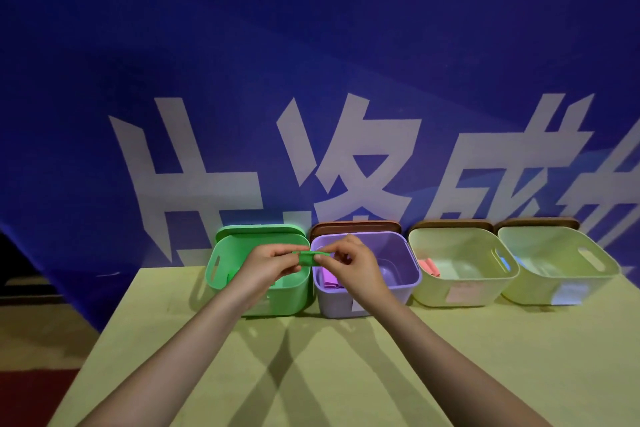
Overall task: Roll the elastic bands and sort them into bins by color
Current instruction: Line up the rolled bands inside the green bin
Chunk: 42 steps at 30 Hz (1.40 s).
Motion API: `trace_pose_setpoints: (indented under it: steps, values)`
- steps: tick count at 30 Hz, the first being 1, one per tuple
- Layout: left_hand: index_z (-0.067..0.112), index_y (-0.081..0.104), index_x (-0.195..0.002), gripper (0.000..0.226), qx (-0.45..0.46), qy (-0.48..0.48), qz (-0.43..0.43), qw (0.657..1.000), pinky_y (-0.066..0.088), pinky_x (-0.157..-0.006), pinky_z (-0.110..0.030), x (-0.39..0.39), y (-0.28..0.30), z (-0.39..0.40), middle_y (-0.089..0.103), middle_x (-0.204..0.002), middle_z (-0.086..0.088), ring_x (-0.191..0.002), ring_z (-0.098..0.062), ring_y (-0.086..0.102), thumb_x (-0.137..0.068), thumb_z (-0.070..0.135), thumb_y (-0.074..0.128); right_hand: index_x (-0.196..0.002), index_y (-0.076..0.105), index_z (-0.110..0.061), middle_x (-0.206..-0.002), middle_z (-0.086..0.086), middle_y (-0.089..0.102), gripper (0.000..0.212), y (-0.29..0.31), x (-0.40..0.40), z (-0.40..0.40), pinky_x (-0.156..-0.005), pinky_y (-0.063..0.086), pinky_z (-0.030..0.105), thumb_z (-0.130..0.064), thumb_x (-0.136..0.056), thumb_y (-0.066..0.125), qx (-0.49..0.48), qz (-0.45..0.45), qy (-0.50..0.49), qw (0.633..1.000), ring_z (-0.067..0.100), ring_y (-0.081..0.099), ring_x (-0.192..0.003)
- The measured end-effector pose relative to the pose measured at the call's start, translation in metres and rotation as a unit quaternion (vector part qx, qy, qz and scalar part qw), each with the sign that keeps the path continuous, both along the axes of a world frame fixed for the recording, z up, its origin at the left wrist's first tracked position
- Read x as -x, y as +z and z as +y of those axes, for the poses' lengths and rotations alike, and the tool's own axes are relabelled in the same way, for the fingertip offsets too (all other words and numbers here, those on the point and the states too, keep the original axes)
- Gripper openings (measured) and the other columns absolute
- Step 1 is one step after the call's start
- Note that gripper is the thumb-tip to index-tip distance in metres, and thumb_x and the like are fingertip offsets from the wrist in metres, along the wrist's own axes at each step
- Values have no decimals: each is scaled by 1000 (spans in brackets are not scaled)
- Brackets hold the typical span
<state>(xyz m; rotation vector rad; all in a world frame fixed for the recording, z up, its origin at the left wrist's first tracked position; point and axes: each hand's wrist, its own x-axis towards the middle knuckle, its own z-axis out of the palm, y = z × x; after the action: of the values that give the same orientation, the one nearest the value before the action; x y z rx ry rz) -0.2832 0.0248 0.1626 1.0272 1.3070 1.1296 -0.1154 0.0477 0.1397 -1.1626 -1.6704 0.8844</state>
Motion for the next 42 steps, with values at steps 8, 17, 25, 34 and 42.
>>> trace_pose_setpoints:
  steps: [8,17,25,34,42]
  values:
    - [10,64,-113,28,-40,-8,89,995,49,-66,-9,5,-13,2,63,-95,-9,-85,-9,60,-87,0,63,-66,60,-24,-91,6,64,24,-12,9,8,-82,47,24,-10,-81,74,67,42,17,997,8,61,-89]
    - [9,66,-112,24,-24,7,93,995,48,-64,-9,25,-38,31,66,-84,-3,-65,2,61,-90,1,59,-102,61,-9,-73,1,62,21,-35,30,38,-66,51,19,-2,-84,69,199,104,81,971,1,60,-63]
    - [14,67,-109,20,61,60,129,988,53,-70,-17,60,-75,101,64,-91,-2,-74,-10,59,-95,12,54,-74,56,-12,-60,-2,53,18,-59,48,91,-62,44,21,-4,-86,67,247,34,46,967,5,49,-55]
    - [9,68,-86,39,251,-71,515,816,47,-69,-29,76,-171,179,68,-85,-14,-88,-28,66,-85,48,64,-74,53,-12,-66,1,53,20,-92,45,143,-63,46,21,-5,-85,68,254,130,-63,956,10,50,-63]
    - [2,67,-89,27,256,-49,553,791,48,-70,-31,68,-207,190,69,-95,-16,-91,-32,65,-81,28,72,-73,52,-12,-63,-1,50,22,-114,42,154,-57,41,12,-3,-86,67,251,144,-49,956,-1,45,-53]
